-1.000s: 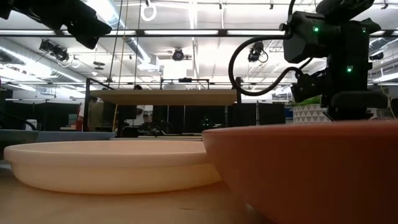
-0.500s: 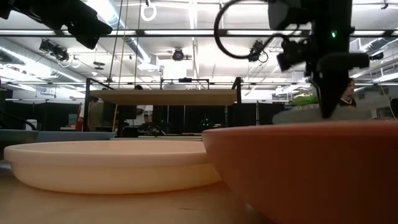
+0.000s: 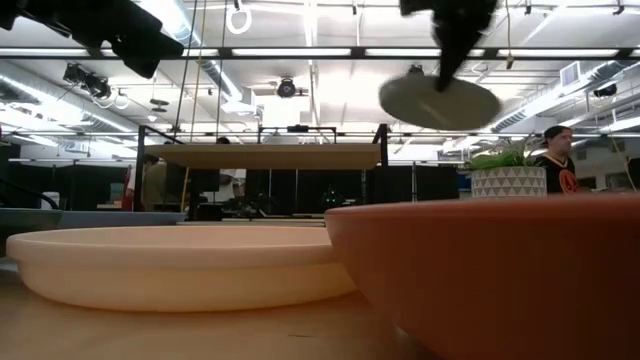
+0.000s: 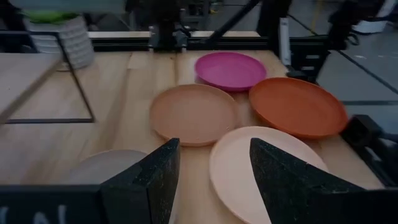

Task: Place and stack plates onto a shelf
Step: Put the light blue plate on the shelf

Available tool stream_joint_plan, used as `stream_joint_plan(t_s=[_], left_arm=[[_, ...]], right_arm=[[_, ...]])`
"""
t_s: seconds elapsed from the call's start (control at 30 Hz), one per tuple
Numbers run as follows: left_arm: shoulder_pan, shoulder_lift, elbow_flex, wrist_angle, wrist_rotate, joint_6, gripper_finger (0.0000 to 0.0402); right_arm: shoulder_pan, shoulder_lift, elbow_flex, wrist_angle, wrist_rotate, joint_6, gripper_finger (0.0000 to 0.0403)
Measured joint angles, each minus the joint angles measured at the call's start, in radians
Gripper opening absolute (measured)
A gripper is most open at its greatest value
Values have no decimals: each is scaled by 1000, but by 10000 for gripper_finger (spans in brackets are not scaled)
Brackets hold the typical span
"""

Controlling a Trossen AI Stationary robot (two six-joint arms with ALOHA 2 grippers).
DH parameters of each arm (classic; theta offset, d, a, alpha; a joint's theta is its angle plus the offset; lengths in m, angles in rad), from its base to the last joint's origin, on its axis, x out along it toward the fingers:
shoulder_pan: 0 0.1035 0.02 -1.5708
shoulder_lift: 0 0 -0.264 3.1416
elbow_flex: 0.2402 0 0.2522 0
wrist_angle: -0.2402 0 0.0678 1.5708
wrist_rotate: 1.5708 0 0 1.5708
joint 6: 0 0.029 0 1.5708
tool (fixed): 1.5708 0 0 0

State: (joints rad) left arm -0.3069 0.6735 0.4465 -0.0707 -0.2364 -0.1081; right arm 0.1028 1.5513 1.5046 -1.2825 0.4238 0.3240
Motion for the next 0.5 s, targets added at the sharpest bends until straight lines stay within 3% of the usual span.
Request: stream_joint_plan(t_s=[0.27, 0.5], left_arm=[[1, 0, 0, 1, -41, 0, 203], [1, -1, 0, -20, -41, -35, 203]], right_arm=[[-124, 27, 144, 133, -92, -297, 23], [-155, 162, 223, 224, -109, -615, 23]])
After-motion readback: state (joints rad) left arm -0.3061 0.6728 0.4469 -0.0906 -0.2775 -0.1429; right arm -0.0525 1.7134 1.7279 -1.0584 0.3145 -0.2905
